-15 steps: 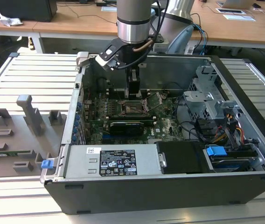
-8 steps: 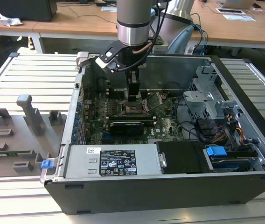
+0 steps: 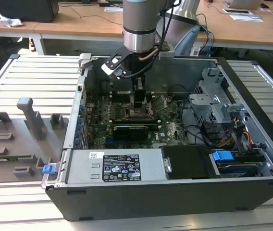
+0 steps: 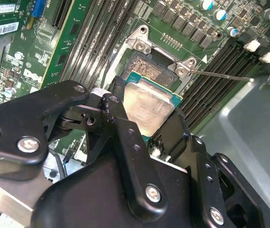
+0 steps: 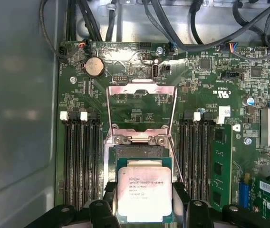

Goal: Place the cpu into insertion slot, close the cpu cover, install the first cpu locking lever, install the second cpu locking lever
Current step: 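Place the cpu into insertion slot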

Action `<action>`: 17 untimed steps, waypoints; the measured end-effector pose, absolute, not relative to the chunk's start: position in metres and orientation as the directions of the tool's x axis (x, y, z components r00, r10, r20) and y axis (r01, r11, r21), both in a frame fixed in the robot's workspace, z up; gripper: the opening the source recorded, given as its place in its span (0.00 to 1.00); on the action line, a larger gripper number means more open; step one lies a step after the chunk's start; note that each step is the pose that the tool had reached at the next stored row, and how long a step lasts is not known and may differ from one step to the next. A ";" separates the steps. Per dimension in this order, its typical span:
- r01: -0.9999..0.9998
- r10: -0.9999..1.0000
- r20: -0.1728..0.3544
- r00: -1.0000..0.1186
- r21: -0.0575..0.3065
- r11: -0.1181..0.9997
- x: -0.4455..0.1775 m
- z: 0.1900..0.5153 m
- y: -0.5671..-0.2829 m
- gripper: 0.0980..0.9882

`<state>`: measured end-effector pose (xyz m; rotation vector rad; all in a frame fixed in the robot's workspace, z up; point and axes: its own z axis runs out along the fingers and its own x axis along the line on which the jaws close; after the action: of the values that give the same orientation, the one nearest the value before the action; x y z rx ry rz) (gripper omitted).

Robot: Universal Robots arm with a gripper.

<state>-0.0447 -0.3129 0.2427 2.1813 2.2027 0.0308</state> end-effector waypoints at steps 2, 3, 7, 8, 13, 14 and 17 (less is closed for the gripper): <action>0.999 1.000 -0.015 -0.010 0.043 0.010 -0.043 0.240 -0.313 0.50; 0.999 1.000 -0.015 -0.010 0.043 0.010 -0.042 0.237 -0.313 0.50; 0.999 1.000 -0.015 -0.010 0.043 0.010 -0.041 0.224 -0.313 0.50; 0.999 1.000 -0.015 -0.010 0.043 0.010 -0.041 0.220 -0.313 0.50; 0.999 1.000 -0.015 -0.010 0.043 0.010 -0.041 0.212 -0.314 0.50; 0.999 1.000 -0.015 -0.010 0.043 0.010 -0.041 0.211 -0.314 0.50; 0.999 1.000 -0.015 -0.010 0.043 0.010 -0.041 0.208 -0.314 0.50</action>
<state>-0.0414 -0.3137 0.2079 2.1811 2.2029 0.0310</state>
